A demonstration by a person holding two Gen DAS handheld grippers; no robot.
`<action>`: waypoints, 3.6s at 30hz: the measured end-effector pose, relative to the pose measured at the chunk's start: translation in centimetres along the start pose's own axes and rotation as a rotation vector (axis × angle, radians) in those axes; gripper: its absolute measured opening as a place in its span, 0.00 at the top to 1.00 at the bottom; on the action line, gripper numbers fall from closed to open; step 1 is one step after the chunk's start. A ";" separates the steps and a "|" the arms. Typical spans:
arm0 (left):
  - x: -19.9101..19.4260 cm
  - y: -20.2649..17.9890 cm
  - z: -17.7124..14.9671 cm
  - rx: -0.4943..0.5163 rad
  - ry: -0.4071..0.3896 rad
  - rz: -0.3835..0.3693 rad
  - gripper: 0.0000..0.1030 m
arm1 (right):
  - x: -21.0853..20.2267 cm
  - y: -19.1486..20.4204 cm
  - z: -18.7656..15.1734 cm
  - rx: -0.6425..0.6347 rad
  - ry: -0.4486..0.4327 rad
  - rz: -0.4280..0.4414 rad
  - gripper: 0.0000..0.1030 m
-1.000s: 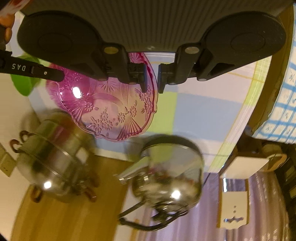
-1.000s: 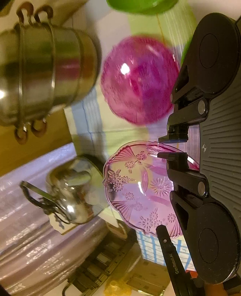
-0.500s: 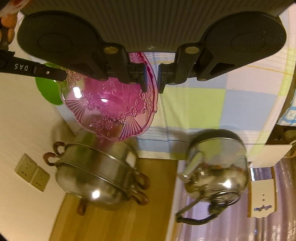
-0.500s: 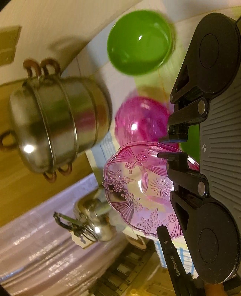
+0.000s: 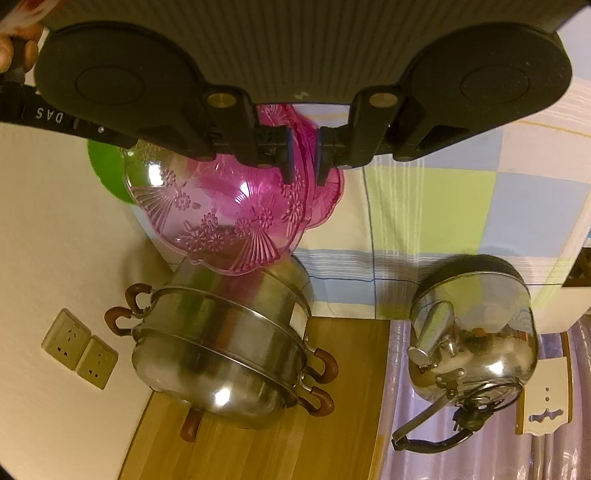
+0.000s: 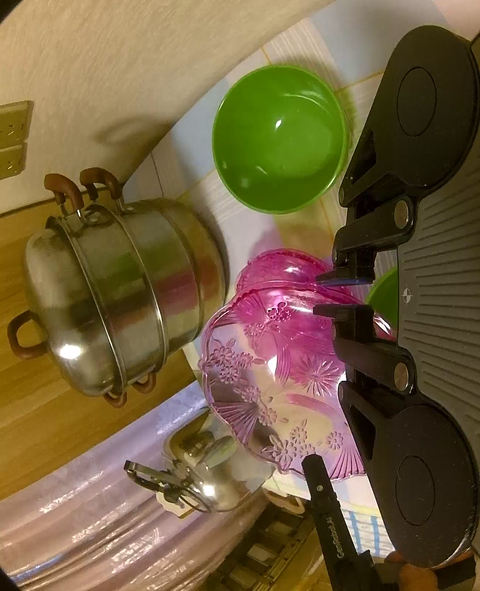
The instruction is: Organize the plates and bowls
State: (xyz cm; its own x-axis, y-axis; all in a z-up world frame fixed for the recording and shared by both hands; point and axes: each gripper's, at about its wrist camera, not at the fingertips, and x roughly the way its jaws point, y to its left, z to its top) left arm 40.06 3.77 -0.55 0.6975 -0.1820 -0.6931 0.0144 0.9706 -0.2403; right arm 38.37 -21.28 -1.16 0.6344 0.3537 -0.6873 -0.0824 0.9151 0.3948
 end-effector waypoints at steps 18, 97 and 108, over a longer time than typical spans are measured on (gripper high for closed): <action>6.9 1.9 0.0 -0.076 0.024 0.017 0.91 | 5.0 -1.4 2.1 0.007 -0.016 -0.022 0.91; 11.5 3.0 -0.6 -0.107 0.024 0.082 0.69 | 11.3 -2.2 1.6 -0.061 -0.023 -0.033 0.39; 10.5 2.9 -0.3 -0.101 0.021 0.075 0.68 | 10.3 -1.9 1.8 -0.067 -0.044 -0.023 0.39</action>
State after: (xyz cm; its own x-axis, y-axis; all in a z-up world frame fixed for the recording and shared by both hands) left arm 47.24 4.61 -8.73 0.6787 -0.1135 -0.7256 -0.1105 0.9610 -0.2537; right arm 46.43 -19.72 -7.85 0.6695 0.3252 -0.6679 -0.1181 0.9342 0.3365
